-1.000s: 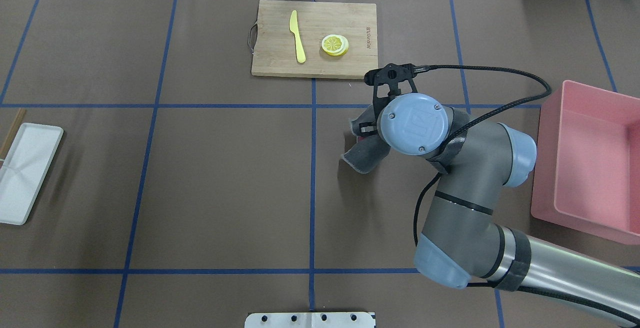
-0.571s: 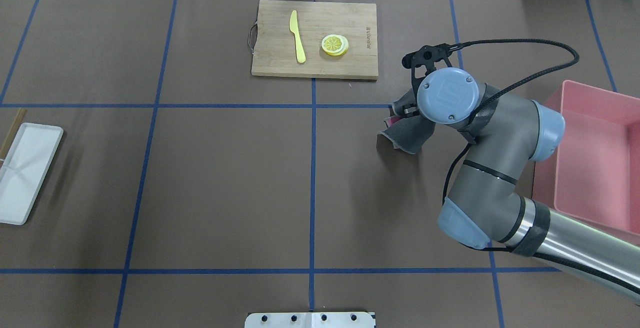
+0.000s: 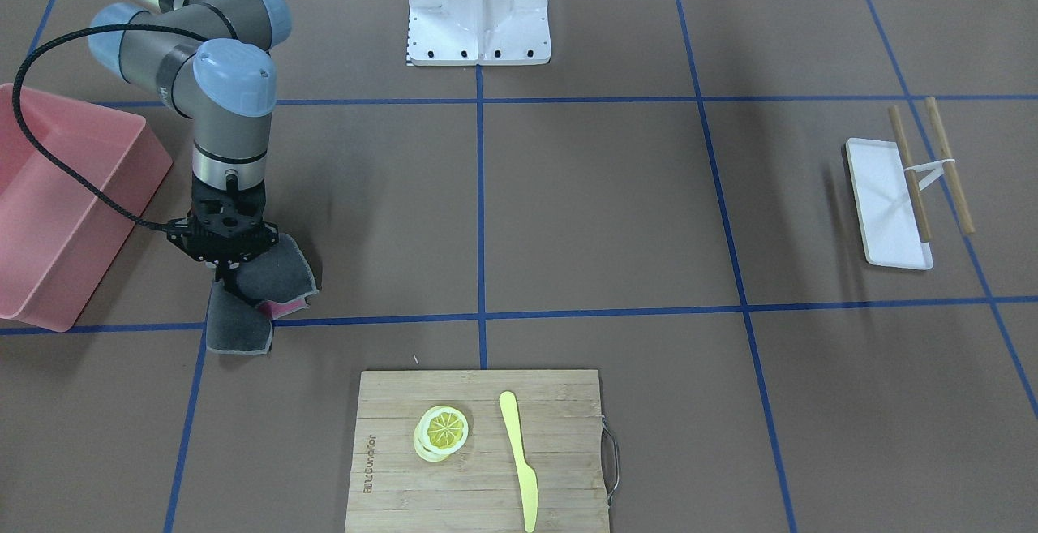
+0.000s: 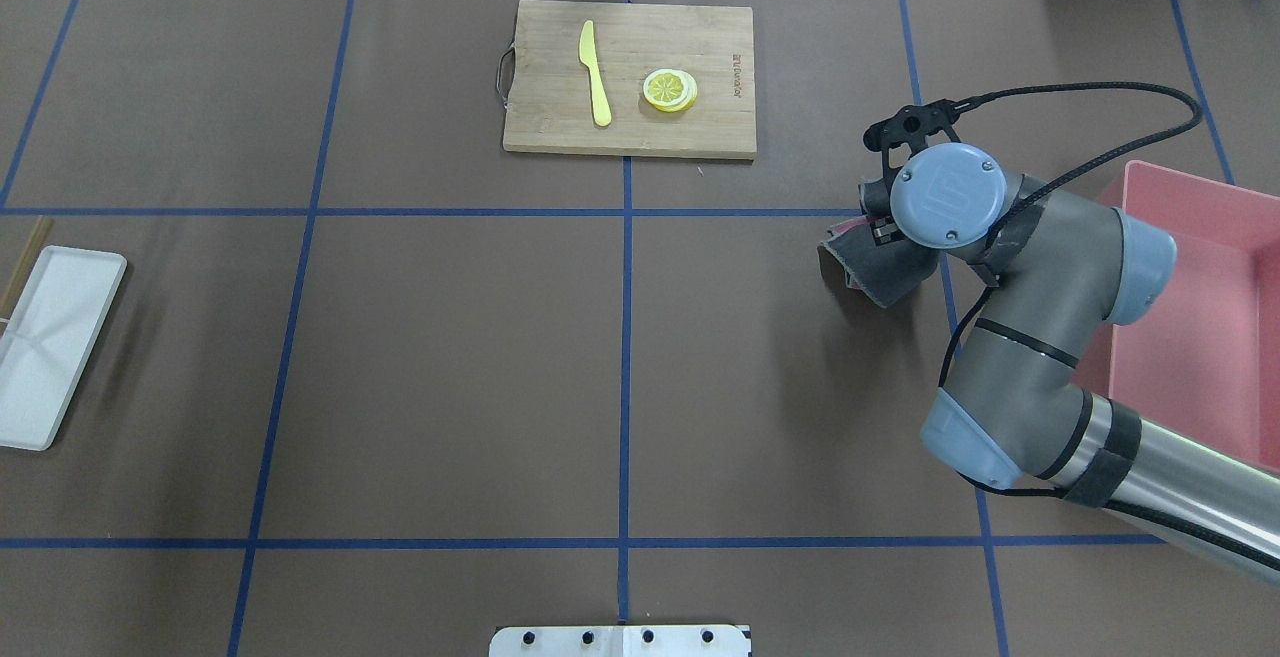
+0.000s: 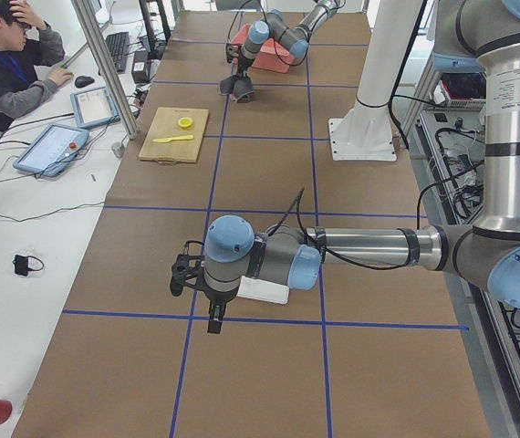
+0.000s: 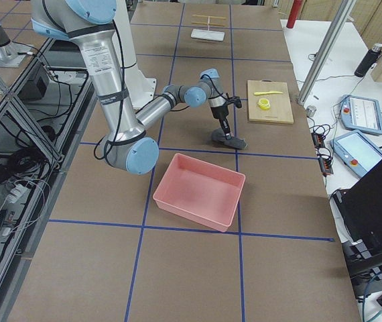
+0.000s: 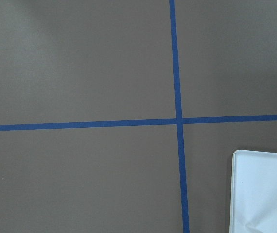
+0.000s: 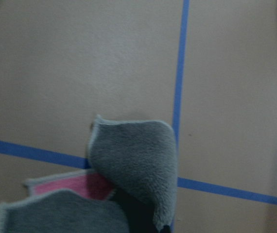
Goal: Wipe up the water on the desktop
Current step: 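Slide the towel back toward the cutting board with the right gripper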
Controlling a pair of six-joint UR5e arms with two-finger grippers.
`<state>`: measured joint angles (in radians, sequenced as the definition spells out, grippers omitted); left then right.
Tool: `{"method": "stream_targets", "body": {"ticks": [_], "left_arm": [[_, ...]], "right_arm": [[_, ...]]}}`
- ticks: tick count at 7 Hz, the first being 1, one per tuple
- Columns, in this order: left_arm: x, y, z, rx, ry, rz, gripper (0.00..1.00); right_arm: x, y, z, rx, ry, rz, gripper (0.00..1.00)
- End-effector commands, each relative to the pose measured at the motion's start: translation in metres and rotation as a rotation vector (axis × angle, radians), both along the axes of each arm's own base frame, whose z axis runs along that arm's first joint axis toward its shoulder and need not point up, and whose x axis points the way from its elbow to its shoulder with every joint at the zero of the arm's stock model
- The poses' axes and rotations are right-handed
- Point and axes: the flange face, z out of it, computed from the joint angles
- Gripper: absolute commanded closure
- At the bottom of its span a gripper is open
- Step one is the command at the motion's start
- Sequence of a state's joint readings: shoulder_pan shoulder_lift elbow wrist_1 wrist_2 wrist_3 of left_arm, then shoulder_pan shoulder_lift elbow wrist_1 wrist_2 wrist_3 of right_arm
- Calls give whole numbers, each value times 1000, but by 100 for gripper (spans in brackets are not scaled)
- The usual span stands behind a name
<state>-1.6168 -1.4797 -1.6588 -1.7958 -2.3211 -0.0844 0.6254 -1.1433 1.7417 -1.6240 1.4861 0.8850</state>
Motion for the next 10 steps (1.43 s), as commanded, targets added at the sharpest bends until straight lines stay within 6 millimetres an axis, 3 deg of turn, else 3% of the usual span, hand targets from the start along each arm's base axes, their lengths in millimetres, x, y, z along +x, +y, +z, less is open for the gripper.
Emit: {"method": "stream_targets", "body": {"ticks": [1,3,4,5,6,7,8,9,10], "left_arm": [[0,-2,-1,1,0,0,2],[0,0,0,-1,0,0,2],[0,0,1,-1,1,0,2],[0,0,0,-1,3,1,2],[0,0,0,1,4,1,2],[0,0,-1,2,6,1,2],[0,0,-1,4,6,1,2],[0,0,-2,5,6,1,2],[0,0,-2,5,6,1,2]], "right_arm": [[-104,23,-104,-52,-200,107,100],[-190,42,-199,-132,-335,209,100],[-223,38,-238,-190,-373,295,100],[-226,38,-250,-203,-392,316,100],[-223,37,-234,-195,-366,294,100],[-218,31,-198,-173,-293,243,100],[-192,19,-151,-158,-235,223,100],[-140,8,-102,-126,-180,177,100],[-73,7,-66,-132,-143,117,100]]}}
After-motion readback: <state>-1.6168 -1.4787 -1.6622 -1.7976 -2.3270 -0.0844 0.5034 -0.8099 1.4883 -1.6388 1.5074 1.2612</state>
